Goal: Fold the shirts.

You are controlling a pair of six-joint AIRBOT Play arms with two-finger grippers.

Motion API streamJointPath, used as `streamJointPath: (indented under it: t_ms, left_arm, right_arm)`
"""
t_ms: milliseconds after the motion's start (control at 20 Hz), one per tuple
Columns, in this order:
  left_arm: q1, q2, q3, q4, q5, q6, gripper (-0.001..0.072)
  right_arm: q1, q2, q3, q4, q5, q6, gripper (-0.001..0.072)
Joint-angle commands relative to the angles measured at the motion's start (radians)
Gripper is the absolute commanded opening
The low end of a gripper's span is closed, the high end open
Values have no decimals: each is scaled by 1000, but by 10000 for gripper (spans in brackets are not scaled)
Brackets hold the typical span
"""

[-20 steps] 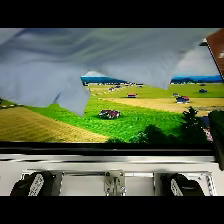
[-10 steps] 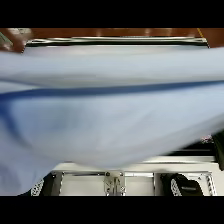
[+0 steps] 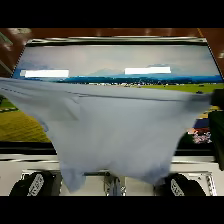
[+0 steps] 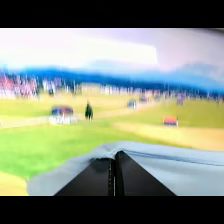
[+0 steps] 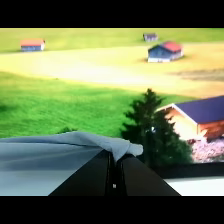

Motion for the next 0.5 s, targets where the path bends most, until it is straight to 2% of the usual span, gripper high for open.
streamJointPath:
  t_ms: [0, 200, 450]
  left_arm:
    - [-29, -152, -226, 0, 115, 32, 34]
    - [-198, -459, -241, 3, 463, 125, 34]
    - [-343, -740, -150, 3, 908, 131, 34]
  right_arm:
    - [-1, -174, -229, -12, -233, 40, 71]
    - [1, -430, -249, 98, -689, 48, 71]
    - [1, -640, -249, 217, -1131, 43, 71]
